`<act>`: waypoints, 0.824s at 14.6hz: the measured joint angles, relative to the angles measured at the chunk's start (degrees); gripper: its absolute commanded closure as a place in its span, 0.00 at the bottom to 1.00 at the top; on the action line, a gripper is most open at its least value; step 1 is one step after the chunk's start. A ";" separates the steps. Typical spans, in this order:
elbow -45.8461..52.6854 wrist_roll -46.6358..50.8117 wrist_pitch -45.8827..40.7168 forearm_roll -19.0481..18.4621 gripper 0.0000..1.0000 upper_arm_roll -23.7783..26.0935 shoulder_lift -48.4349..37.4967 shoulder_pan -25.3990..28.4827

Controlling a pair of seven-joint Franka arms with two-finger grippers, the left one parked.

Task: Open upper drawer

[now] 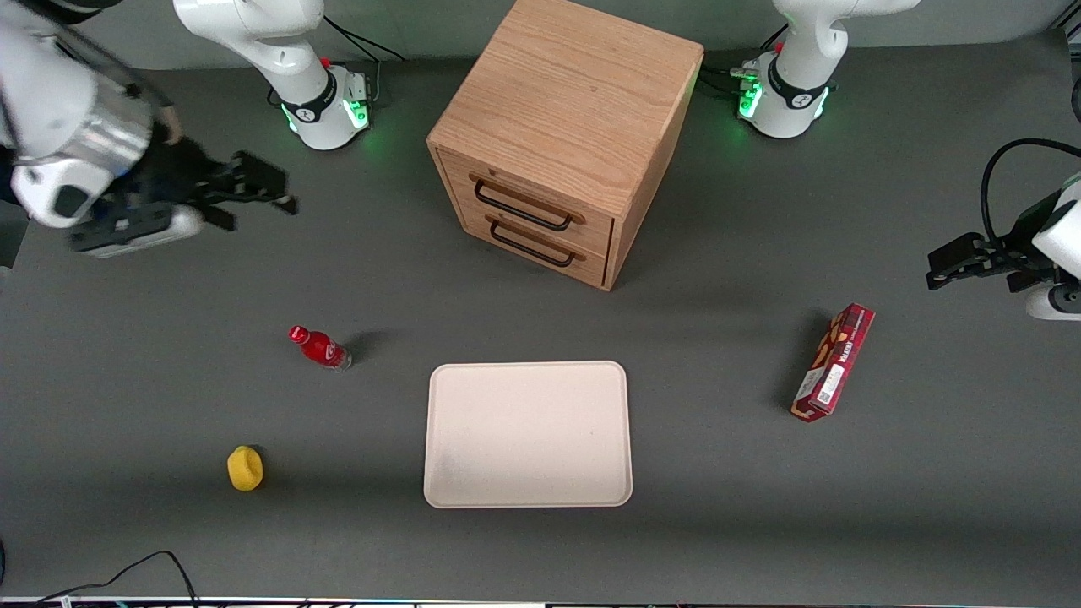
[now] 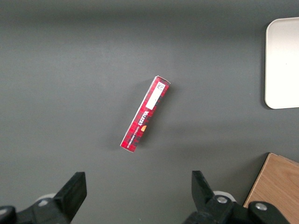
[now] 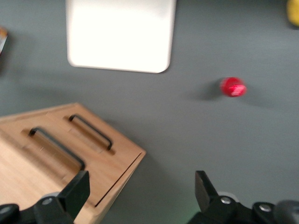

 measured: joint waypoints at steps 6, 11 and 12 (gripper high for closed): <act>-0.07 -16.06 0.34 0.98 0.00 13.80 8.54 0.66; -0.06 -20.25 7.22 3.08 0.00 18.43 17.54 0.79; -0.10 -20.26 8.62 3.08 0.00 19.40 19.29 1.00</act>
